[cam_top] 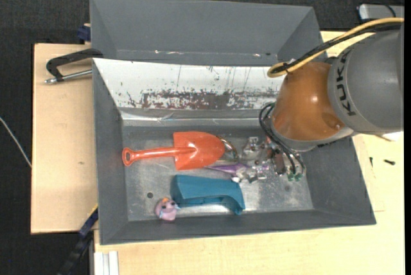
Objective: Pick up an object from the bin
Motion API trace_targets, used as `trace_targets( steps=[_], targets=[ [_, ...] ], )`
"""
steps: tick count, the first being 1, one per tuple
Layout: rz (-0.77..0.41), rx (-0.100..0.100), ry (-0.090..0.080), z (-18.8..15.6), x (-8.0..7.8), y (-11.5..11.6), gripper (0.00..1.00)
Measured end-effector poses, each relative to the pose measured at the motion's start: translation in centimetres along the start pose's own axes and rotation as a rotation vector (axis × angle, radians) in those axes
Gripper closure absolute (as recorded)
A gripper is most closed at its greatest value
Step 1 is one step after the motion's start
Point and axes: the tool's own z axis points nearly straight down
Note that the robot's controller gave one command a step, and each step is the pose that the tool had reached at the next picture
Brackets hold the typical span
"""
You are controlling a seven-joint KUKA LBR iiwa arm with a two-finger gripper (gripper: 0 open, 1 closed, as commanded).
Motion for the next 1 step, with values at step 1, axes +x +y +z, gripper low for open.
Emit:
trace_targets(
  steps=[1],
  targets=[
    [0.0,0.001,0.013,-1.1,0.31,-0.05,1.0]
  ],
)
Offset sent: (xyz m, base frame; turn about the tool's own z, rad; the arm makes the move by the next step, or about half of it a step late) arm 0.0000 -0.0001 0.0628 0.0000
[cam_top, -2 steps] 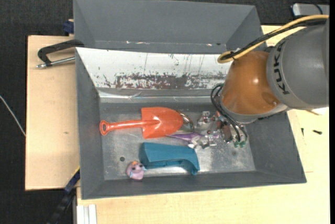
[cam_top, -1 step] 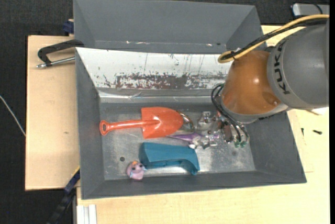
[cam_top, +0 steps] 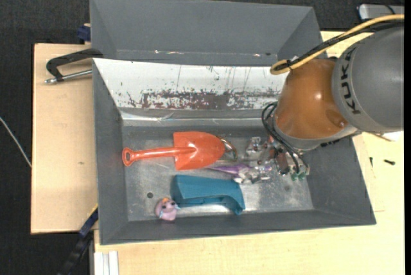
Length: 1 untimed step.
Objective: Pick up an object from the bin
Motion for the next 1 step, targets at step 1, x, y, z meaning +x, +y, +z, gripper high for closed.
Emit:
trace_targets(
  steps=[1],
  targets=[
    [0.0,0.001,-0.003,-2.17,-0.1,0.0,1.0]
  ],
)
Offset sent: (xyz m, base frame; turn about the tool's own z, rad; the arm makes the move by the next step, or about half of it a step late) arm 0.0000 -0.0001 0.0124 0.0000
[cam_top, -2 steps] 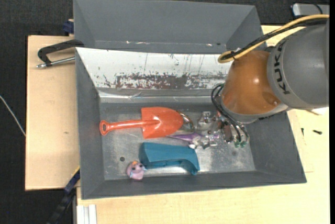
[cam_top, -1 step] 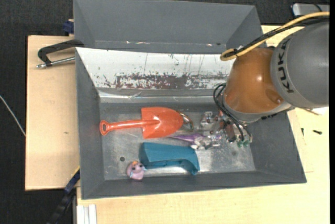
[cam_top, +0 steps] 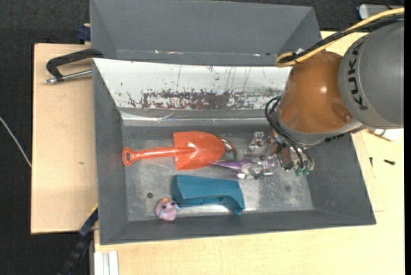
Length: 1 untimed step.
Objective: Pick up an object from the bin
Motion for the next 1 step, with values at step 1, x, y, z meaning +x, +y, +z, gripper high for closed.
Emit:
trace_targets(
  steps=[1],
  targets=[
    [0.0,0.0,-0.004,-1.47,-0.13,-0.01,1.0]
  ],
)
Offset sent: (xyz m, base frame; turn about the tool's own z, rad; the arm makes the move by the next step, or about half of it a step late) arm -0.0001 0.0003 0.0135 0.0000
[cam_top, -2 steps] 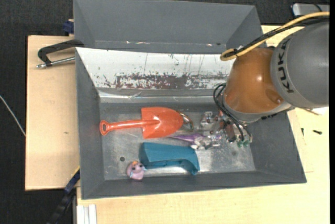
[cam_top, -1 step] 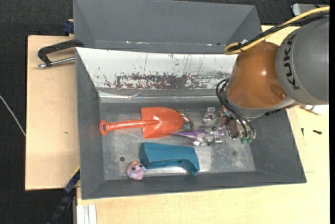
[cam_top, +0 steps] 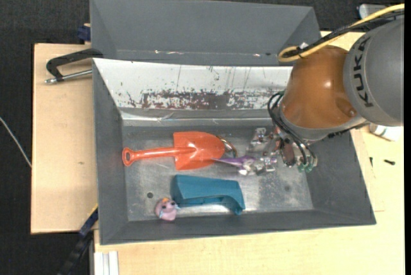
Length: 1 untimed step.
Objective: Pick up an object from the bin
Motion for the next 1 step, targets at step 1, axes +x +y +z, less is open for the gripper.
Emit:
trace_targets(
  steps=[1],
  targets=[
    [0.0,0.0,-0.001,-1.2,-0.02,-0.01,1.0]
  ],
)
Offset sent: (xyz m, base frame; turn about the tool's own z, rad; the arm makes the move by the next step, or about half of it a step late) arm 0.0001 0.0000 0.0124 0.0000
